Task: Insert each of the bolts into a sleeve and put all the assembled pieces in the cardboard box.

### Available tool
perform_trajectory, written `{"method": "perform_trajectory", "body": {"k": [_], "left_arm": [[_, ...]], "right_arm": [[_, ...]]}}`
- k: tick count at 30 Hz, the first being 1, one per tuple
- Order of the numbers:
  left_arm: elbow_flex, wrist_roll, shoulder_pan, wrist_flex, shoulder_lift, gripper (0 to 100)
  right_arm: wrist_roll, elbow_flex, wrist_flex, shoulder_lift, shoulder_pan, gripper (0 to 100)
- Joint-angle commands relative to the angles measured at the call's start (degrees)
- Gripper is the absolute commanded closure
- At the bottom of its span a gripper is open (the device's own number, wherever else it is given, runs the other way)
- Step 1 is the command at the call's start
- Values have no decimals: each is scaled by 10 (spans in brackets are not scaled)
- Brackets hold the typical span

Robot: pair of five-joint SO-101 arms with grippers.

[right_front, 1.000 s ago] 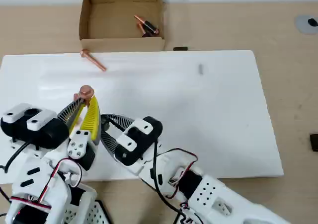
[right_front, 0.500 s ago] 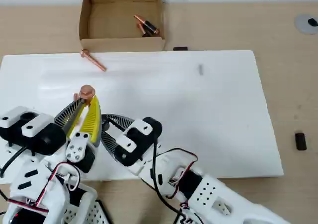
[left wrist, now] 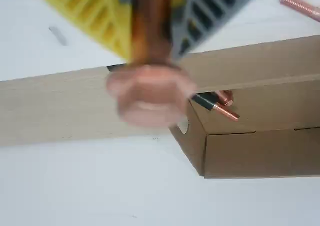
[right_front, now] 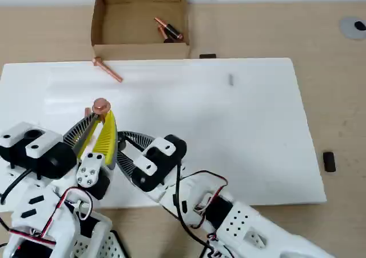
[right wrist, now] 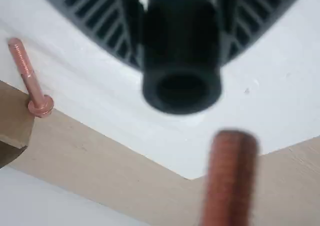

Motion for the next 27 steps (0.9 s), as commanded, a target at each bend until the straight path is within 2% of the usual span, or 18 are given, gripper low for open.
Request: {"method": "perform_trajectory", "body": {"k": [1,15,27], "left_arm": [[-4,-2,7,-6,-5,996],[-8,-3,18,-44,-4,995],[-36,-5,18,-44,-3,995]], "right_arm": [[4,-14,-18,-15,0,989],[12,-47,-18,-15,8,989],[36,-73,-18,-15,8,989]]}}
